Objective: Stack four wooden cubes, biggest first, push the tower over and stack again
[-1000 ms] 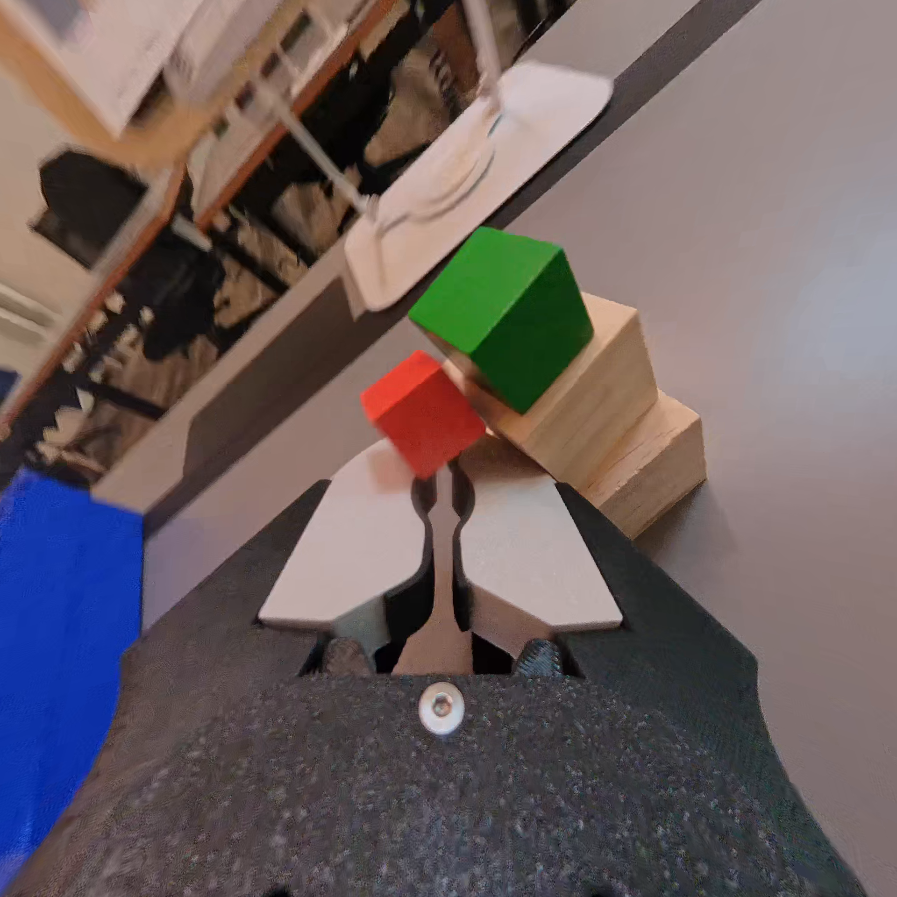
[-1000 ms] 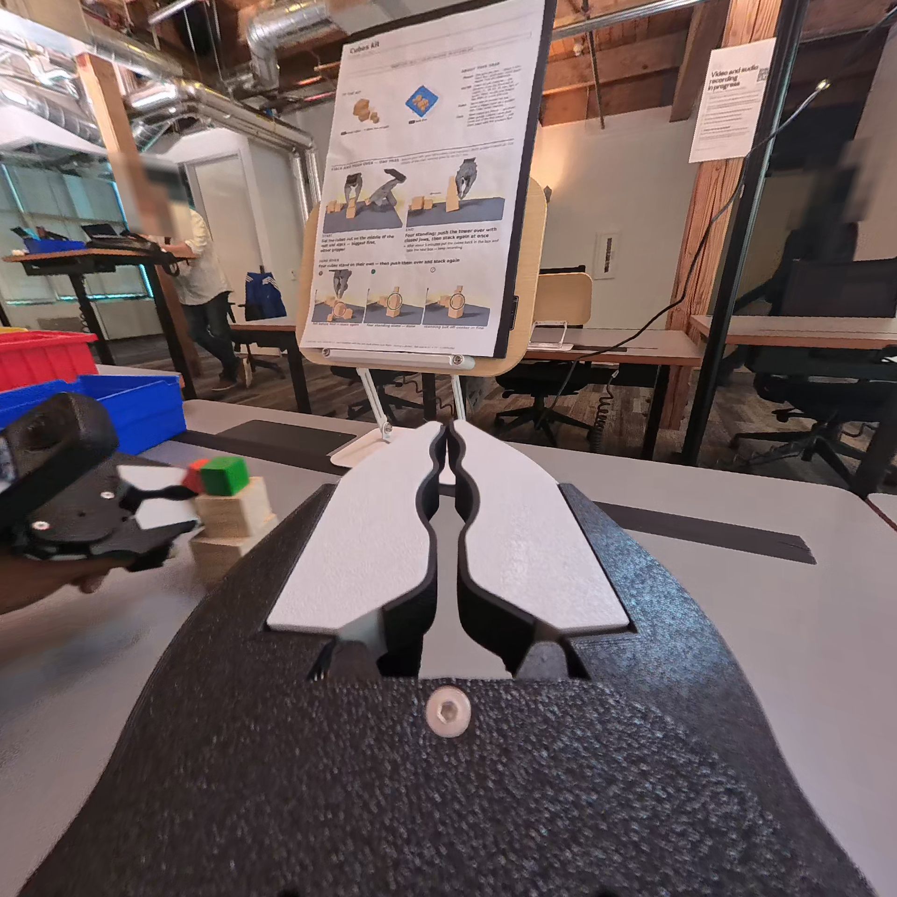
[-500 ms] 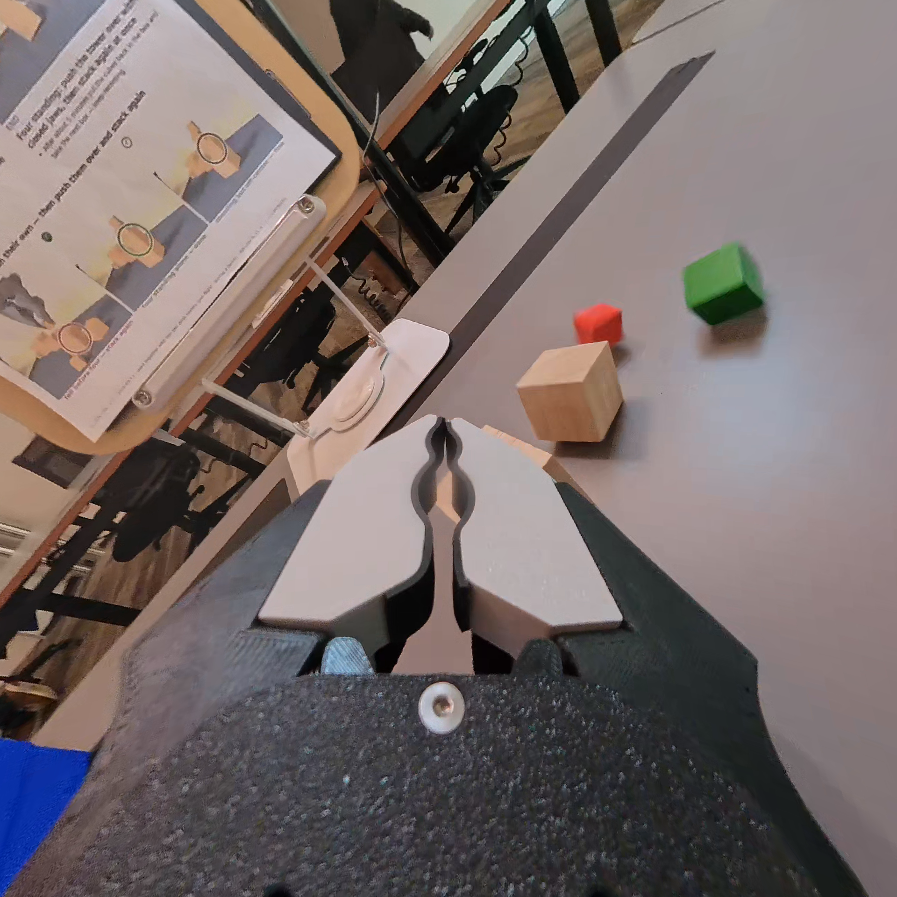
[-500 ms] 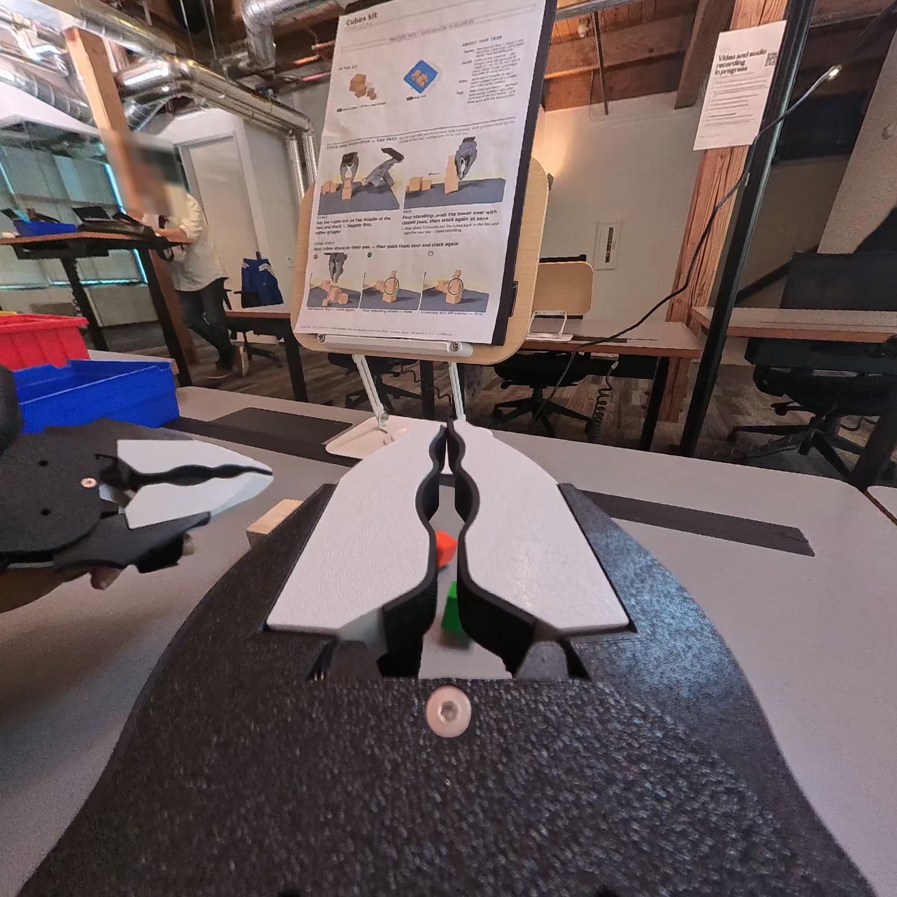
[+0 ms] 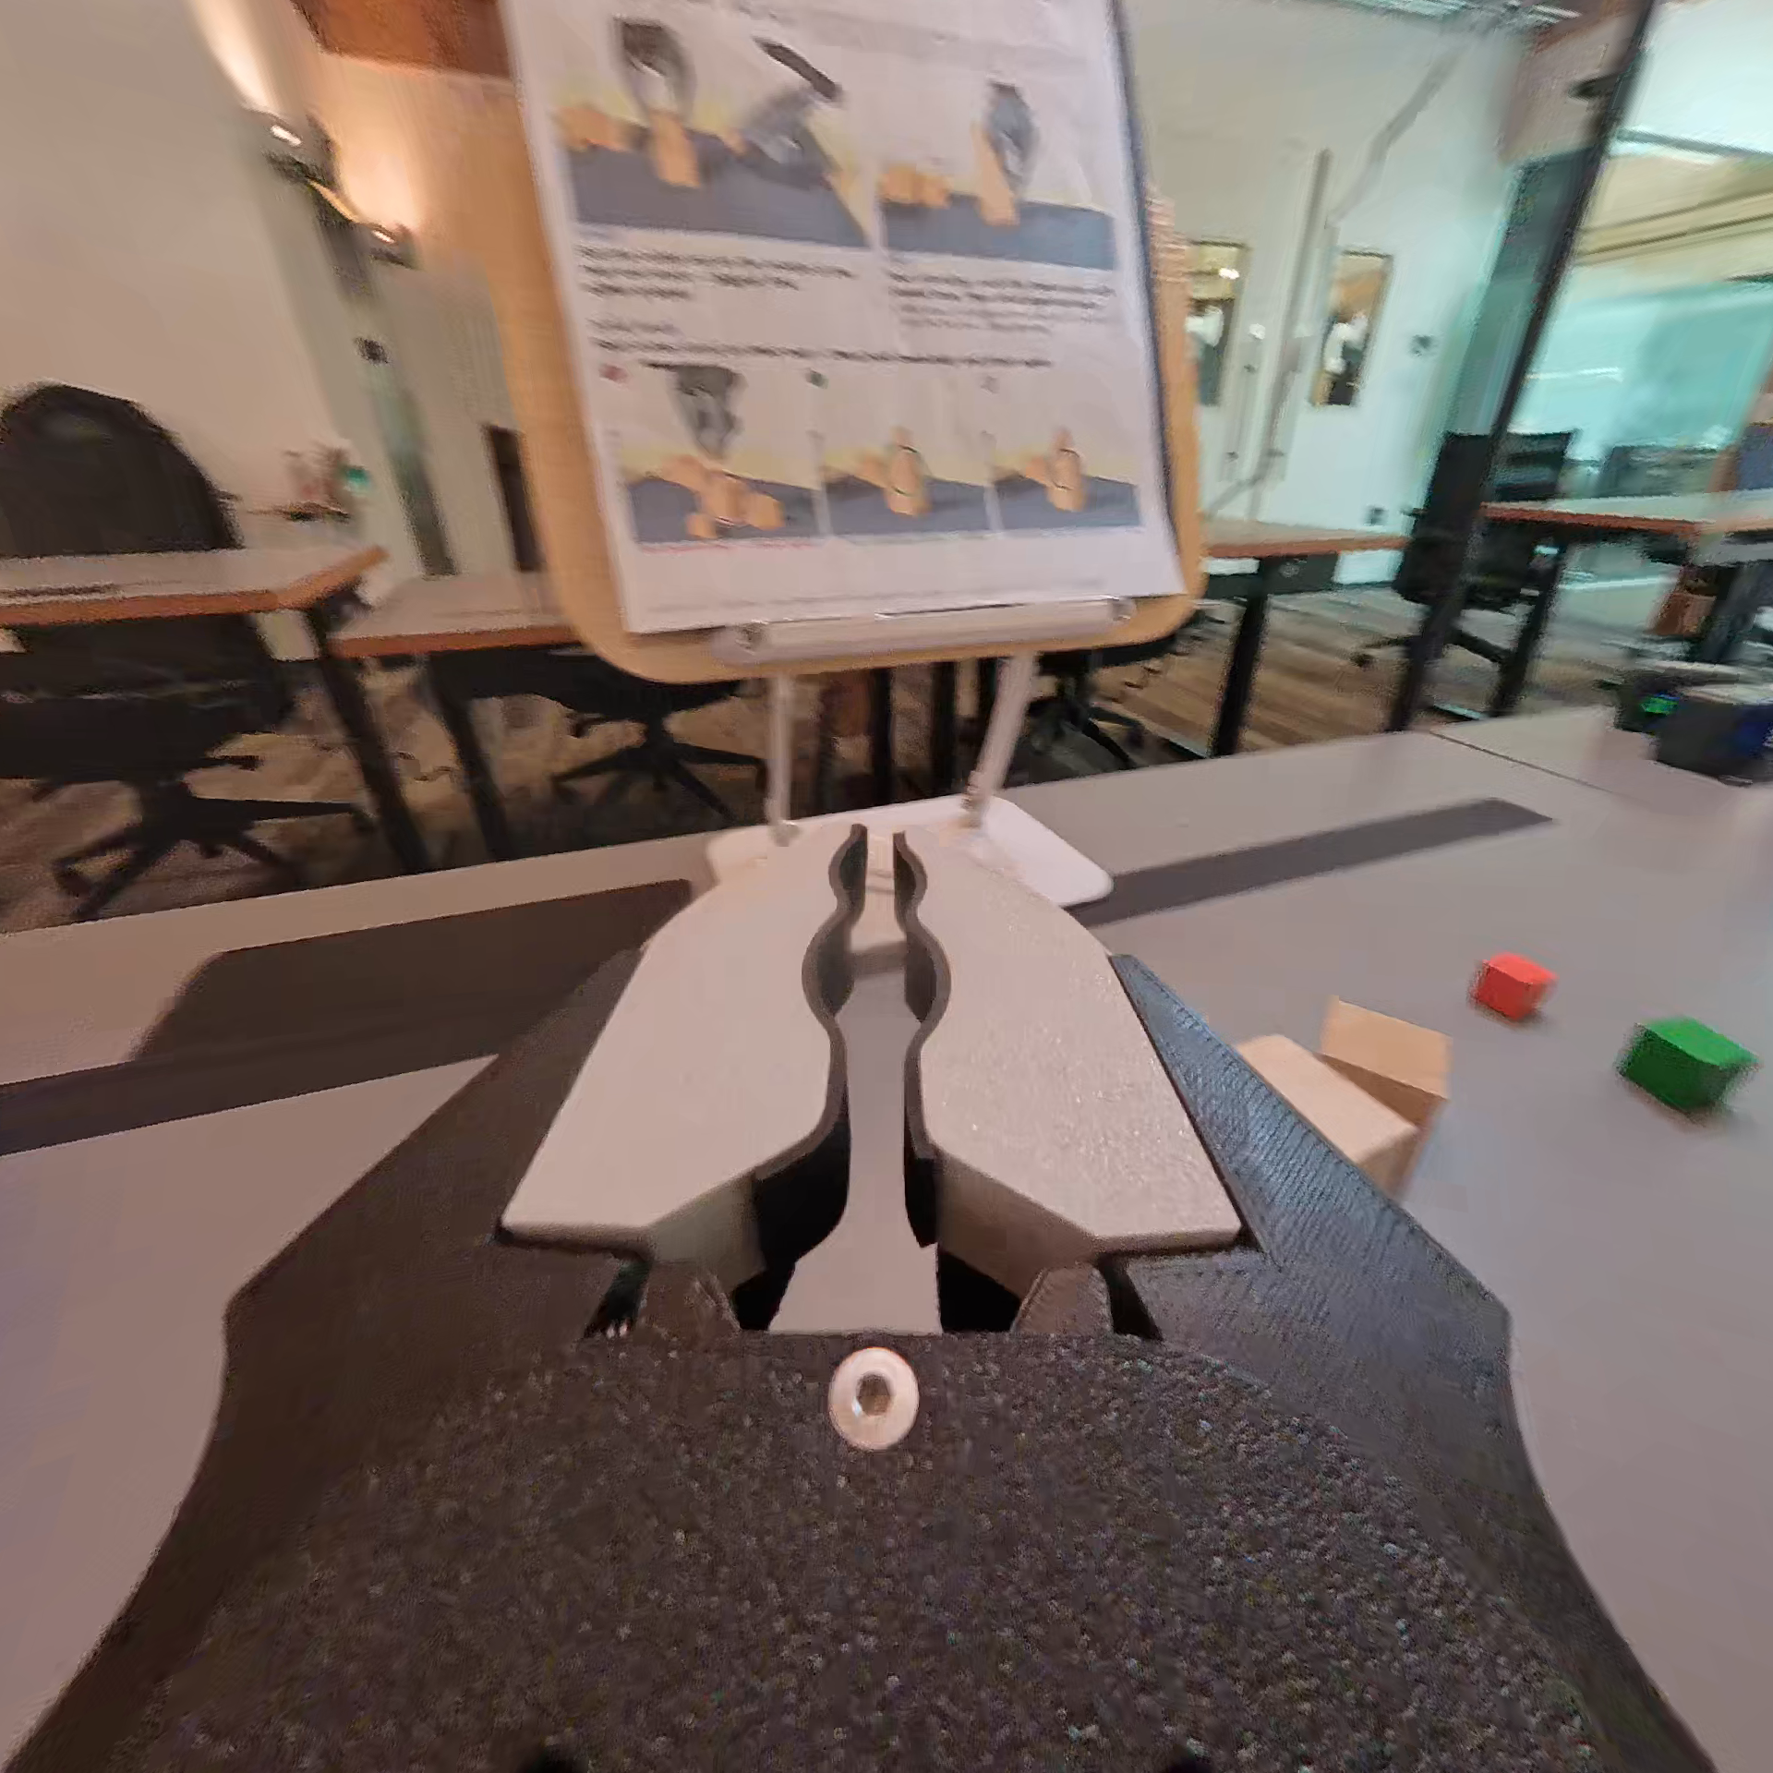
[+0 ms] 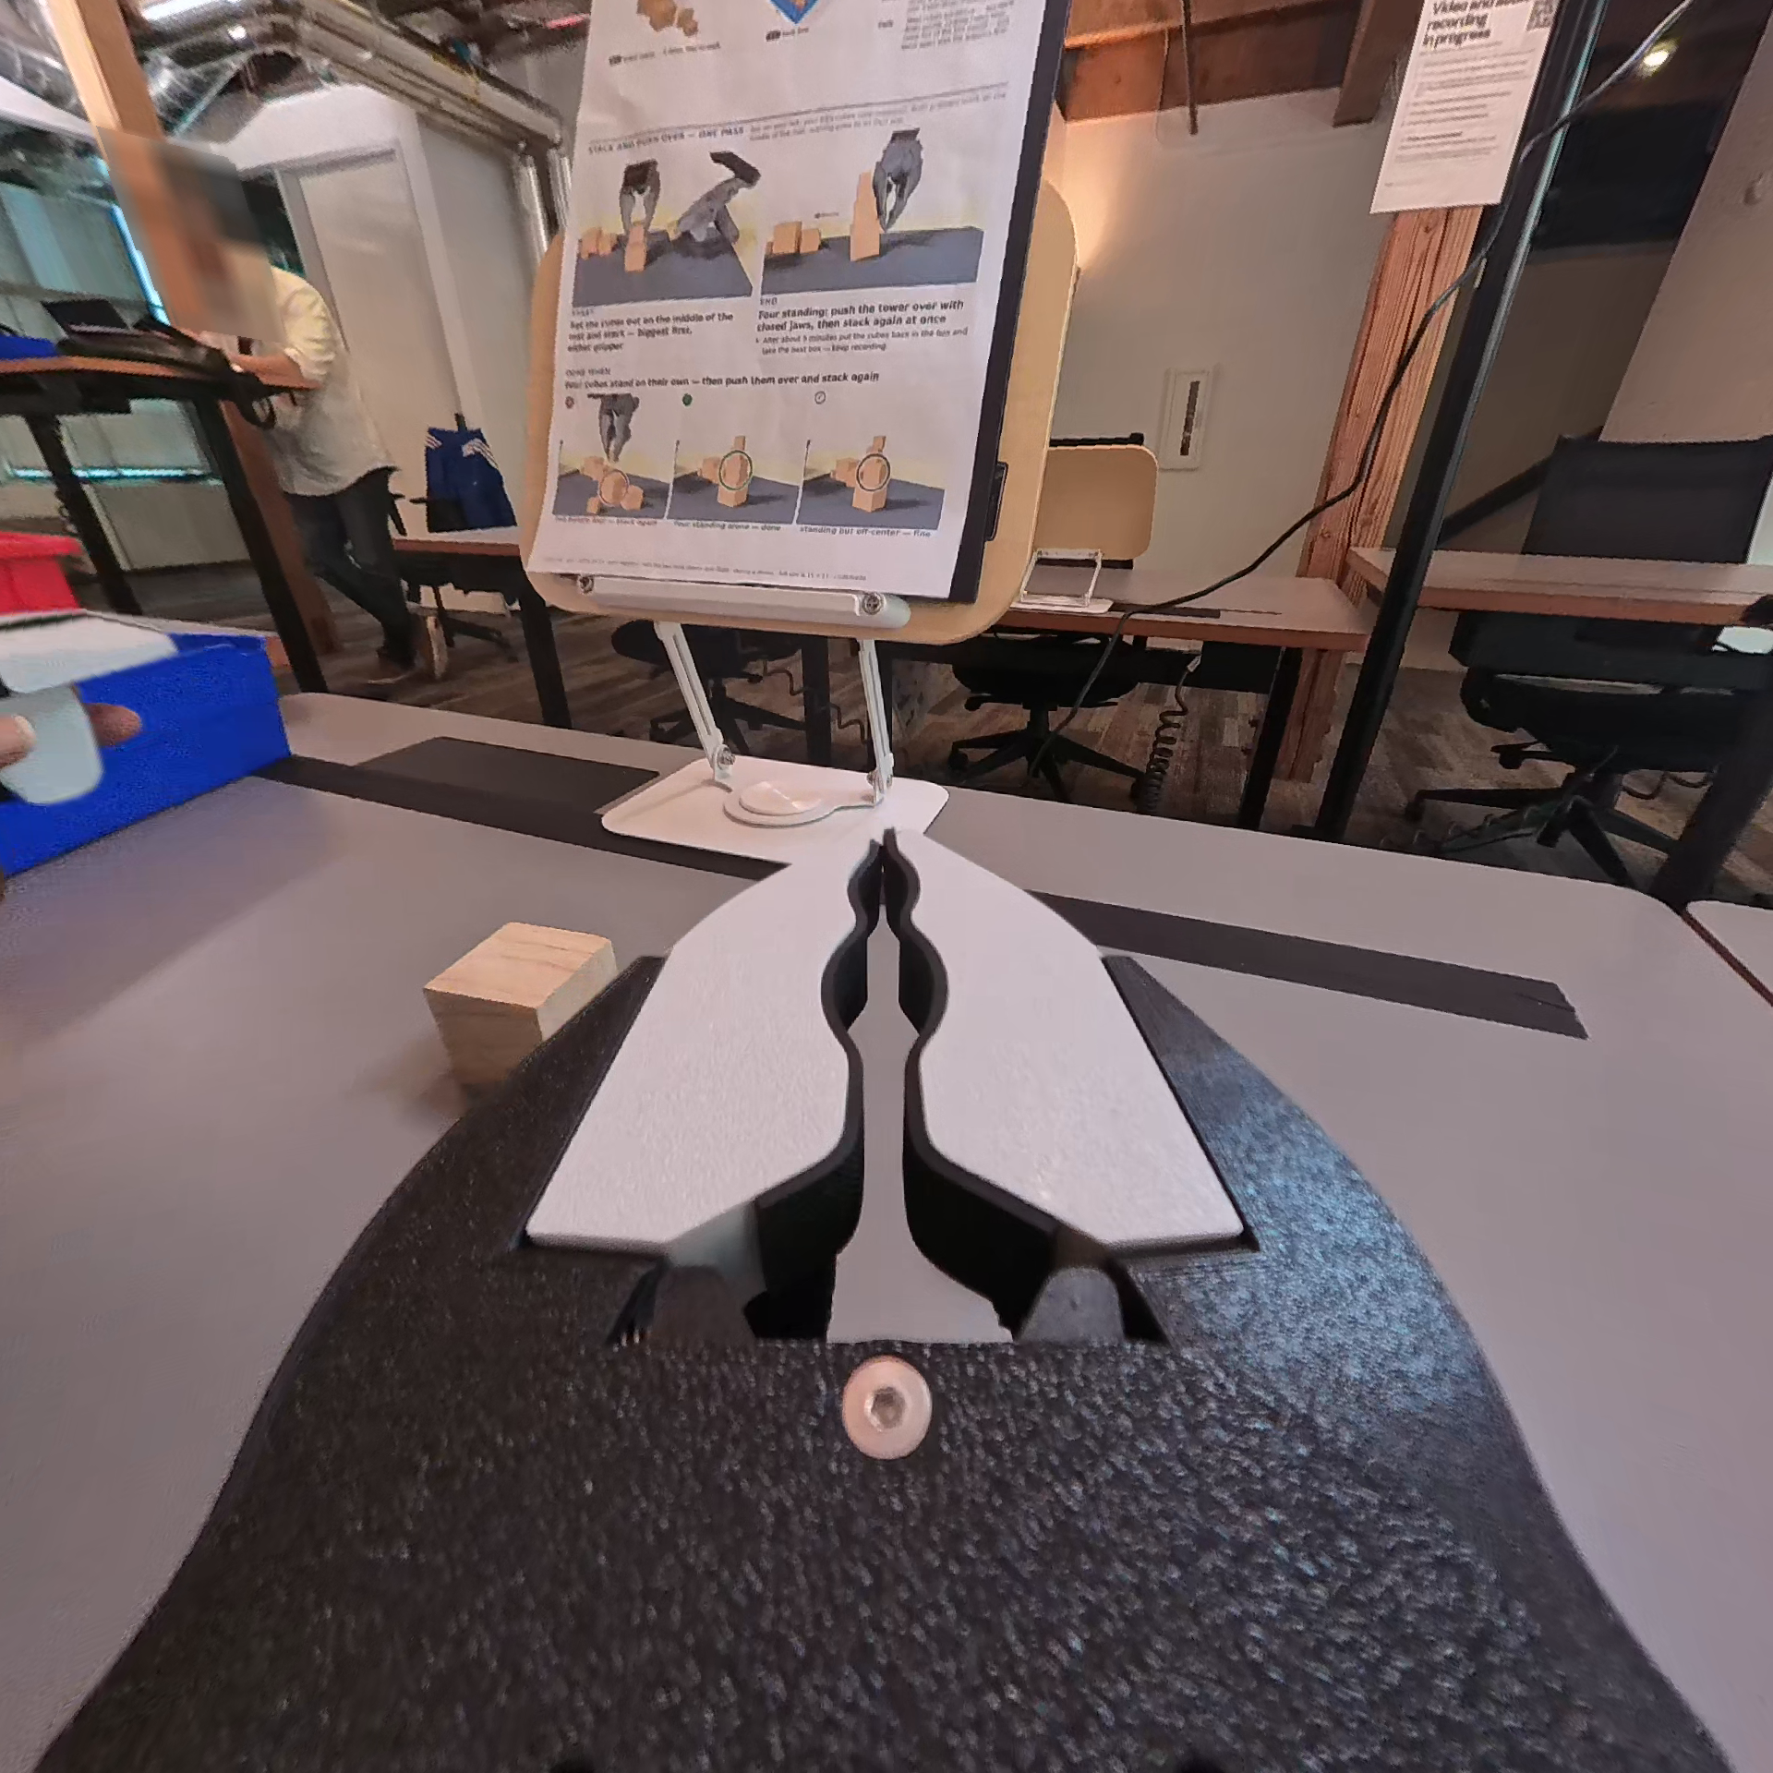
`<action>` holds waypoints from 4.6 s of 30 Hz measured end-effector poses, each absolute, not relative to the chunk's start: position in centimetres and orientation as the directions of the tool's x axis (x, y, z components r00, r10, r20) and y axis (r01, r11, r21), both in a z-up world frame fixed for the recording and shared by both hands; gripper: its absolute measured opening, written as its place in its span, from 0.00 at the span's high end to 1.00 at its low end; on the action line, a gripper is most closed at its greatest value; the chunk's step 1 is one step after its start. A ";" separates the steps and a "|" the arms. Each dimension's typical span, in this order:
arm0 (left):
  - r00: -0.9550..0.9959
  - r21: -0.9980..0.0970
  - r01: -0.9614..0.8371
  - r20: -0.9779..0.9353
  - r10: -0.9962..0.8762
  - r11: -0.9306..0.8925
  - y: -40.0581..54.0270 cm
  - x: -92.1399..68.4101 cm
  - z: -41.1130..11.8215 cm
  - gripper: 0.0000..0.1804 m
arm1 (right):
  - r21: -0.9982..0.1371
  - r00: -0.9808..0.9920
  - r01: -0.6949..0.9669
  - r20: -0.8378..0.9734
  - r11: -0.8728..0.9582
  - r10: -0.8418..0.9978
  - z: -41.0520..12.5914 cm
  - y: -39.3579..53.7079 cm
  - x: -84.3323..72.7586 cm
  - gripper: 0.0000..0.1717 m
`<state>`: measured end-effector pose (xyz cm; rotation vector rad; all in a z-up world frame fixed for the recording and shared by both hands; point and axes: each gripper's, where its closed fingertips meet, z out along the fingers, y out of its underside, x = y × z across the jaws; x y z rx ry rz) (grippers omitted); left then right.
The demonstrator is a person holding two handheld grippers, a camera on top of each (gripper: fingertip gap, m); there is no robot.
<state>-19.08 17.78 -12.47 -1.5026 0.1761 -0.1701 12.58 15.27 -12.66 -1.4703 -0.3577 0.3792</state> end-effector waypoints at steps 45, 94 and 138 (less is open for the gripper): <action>0.999 -1.000 -0.007 -0.006 -0.042 -0.020 19.4 -26.9 -15.9 1.00 | -0.691 -0.082 0.703 0.156 0.168 0.984 -23.6 11.6 -8.0 0.67; 0.998 -0.998 -0.019 -0.015 -0.059 -0.068 19.9 -26.3 -17.6 1.00 | -0.741 0.230 0.669 0.129 -0.060 0.965 -20.1 16.9 0.7 0.74; 0.978 -0.999 -0.053 -0.052 -0.200 -0.001 19.5 -24.2 -17.0 1.00 | -0.683 -0.230 0.703 0.049 0.201 0.972 -21.4 10.5 1.7 0.74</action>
